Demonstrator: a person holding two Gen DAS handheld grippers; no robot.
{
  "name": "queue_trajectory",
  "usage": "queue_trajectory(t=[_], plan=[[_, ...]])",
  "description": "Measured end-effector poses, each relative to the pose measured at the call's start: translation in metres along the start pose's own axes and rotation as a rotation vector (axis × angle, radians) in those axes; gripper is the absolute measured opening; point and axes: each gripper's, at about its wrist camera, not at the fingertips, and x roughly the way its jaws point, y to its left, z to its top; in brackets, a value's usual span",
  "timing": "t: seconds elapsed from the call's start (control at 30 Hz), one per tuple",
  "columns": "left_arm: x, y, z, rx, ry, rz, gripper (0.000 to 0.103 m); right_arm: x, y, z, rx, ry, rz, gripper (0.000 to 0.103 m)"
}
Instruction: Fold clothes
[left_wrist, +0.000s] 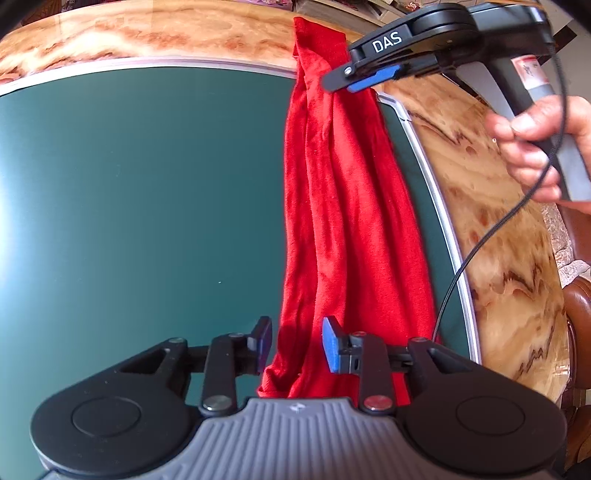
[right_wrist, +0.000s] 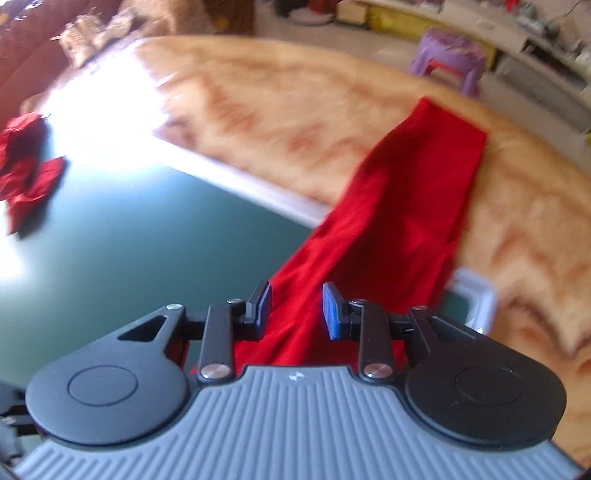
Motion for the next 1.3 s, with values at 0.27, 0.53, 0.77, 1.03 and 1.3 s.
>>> queue_trajectory(t=[0.27,0.53,0.77,1.03,1.3], plan=[[0.006,-0.002,0.003,0.011,0.012,-0.007,0.033,0.028,0.038,-0.035,-0.046,0.088,-0.028,0.034],[0.008,0.002,0.003,-0.005,0.018,-0.014,0.035,0.019,0.030,-0.042,-0.011,0.073,-0.052,0.007],[0.006,0.005,0.003,-0.011,0.015,-0.009,0.035,-0.005,0.031,-0.038,0.076,0.002,0.070,0.005],[0.006,0.001,0.009,0.000,0.012,-0.005,0.040,0.023,0.024,-0.037,0.139,0.076,0.102,0.018],[0.012,-0.007,0.016,0.031,0.005,0.003,0.040,-0.010,0.010,-0.051,0.119,-0.025,0.025,0.026]])
